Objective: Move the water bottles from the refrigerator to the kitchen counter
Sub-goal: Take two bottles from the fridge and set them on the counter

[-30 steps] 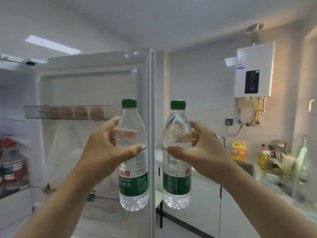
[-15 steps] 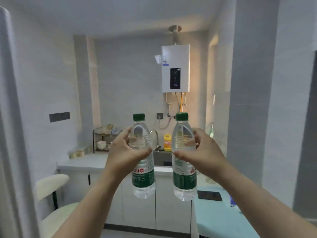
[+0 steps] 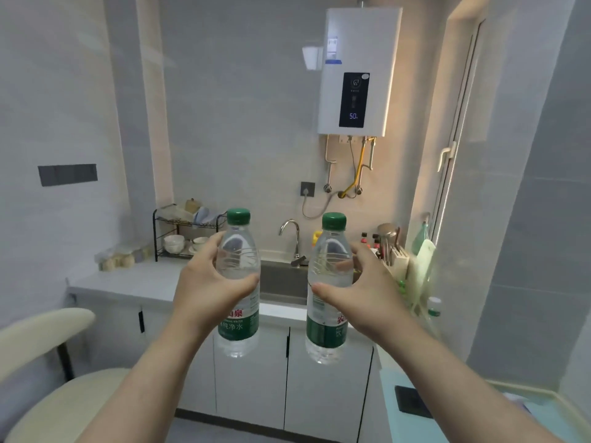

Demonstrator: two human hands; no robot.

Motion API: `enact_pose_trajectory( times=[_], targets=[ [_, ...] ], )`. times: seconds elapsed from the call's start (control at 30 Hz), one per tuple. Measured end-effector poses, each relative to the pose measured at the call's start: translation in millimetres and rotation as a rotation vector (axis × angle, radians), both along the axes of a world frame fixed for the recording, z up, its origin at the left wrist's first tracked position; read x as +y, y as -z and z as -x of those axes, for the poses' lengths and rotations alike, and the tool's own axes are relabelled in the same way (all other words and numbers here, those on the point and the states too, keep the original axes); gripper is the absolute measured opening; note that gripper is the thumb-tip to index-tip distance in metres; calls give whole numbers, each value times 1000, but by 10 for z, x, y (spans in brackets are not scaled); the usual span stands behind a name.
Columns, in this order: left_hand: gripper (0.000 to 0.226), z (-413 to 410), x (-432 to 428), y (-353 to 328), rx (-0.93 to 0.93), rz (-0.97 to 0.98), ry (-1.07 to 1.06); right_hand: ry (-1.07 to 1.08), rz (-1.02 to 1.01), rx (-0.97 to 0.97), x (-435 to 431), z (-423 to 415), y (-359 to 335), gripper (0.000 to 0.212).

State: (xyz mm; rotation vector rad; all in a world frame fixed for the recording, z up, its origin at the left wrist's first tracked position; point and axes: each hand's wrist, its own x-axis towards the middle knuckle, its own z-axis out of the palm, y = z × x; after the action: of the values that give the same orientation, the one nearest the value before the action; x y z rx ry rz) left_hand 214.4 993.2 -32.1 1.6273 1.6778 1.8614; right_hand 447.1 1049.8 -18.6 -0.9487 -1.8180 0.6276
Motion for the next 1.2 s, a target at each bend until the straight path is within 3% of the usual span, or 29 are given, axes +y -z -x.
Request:
enact_pose_trajectory(
  times=[0.23,0.4,0.5,0.57,0.73,0.87,1.2],
  targets=[
    [70,735,1080,238,10,66,-130,-81,35,-2,1351,827,210,61],
    [78,1210,1921,306,39,104,-202,-123,-8,-34,2408,1440,312,90],
    [72,1563,2421,270,19,116,-253,-163,-14,-35,3048,1855,279,96],
    [75,1837,2691,247,7,127,-282,-207,7,-35,3387,2151,240,92],
    [83,2525,3275,207,-19,137,-341,-310,105,21,4122,2935,203,59],
    [72,3143,3706,278,-3,115,-406,-349,116,-7,4619,3631,301,63],
    [86,5247,5050,949,-5,250,-441,-341,209,-143,5733,5710,833,55]
  ],
)
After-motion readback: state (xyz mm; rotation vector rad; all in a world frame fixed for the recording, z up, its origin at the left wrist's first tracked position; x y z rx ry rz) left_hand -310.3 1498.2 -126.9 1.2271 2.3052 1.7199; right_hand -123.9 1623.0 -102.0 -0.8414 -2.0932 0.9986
